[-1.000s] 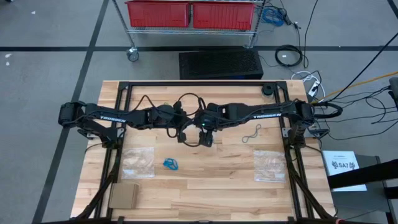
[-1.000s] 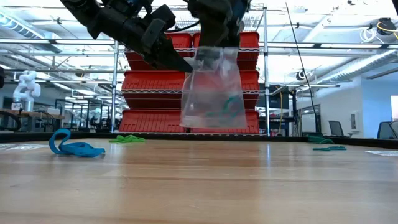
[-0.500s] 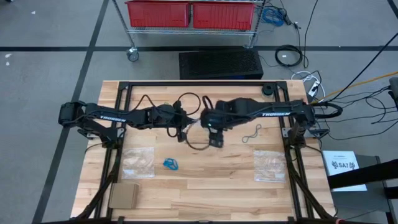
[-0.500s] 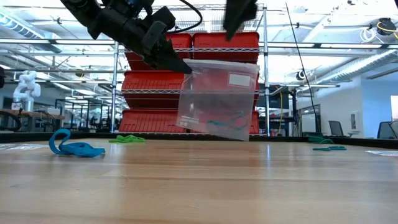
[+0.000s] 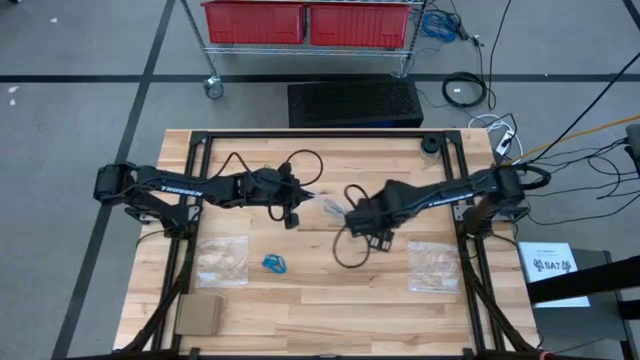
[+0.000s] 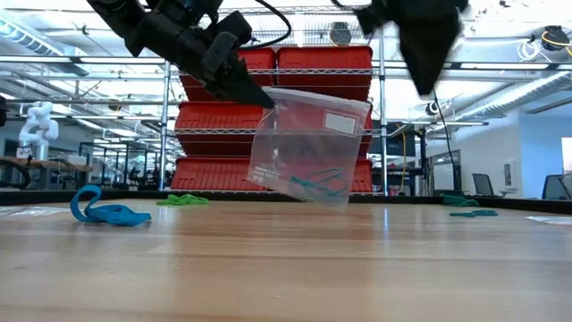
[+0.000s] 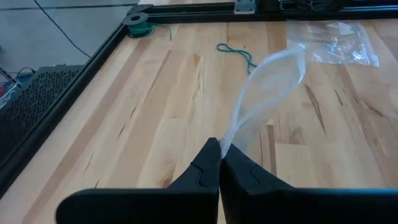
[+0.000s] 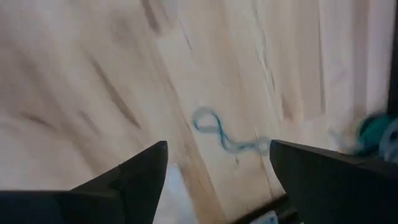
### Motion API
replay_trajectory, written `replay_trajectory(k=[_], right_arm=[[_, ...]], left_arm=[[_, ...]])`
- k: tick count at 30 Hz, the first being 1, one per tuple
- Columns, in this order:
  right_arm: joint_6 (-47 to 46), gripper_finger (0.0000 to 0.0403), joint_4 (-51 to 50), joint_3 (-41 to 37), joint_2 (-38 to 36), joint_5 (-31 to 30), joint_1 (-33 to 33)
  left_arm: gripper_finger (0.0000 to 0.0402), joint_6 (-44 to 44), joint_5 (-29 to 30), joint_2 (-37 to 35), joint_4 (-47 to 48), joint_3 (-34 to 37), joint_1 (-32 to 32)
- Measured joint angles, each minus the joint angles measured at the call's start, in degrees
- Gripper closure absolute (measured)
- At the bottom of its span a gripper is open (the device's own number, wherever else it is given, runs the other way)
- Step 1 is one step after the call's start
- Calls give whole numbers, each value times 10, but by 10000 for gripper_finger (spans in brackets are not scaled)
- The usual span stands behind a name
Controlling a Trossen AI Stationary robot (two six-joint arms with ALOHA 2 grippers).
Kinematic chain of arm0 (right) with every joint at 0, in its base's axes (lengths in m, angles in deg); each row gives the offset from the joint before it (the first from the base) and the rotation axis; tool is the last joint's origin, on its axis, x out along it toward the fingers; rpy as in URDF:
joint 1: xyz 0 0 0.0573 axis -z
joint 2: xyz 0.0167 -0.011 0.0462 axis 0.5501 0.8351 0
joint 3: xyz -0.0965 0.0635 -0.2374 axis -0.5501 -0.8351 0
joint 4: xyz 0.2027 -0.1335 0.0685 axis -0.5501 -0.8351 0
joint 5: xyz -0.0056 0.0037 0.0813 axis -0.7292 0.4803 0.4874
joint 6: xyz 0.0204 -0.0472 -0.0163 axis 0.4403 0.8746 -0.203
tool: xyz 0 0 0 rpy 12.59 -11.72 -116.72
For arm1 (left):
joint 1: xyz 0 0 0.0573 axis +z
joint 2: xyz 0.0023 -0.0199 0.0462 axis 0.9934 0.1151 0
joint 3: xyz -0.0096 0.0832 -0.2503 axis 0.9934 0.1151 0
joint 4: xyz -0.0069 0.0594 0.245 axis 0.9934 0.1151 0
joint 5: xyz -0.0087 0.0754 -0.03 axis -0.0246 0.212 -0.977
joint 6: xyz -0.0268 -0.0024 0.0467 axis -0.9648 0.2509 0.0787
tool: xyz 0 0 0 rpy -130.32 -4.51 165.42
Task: Sort rubber bands
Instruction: Put the blue rubber band into the open transparent zip lock bag
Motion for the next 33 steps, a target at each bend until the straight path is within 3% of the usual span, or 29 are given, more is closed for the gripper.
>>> replay_trajectory(k=[9, 14, 16, 19, 25, 33], right_arm=[[-17, 172, 260, -336, -178, 62, 36], [-11, 190, 510, -460, -212, 46, 67], [0, 194, 582, -471, -206, 74, 85], [3, 204, 565, -466, -198, 118, 103], [36, 225, 442, -457, -201, 113, 114], [107, 227, 384, -457, -199, 70, 132]], left_arm=[[401, 0, 0, 0, 0, 0, -1], [401, 0, 0, 0, -1, 0, -1], [401, 0, 0, 0, -1, 0, -1], [401, 0, 0, 0, 0, 0, -1], [401, 0, 0, 0, -1, 0, 0], [401, 0, 0, 0, 4, 0, 0]])
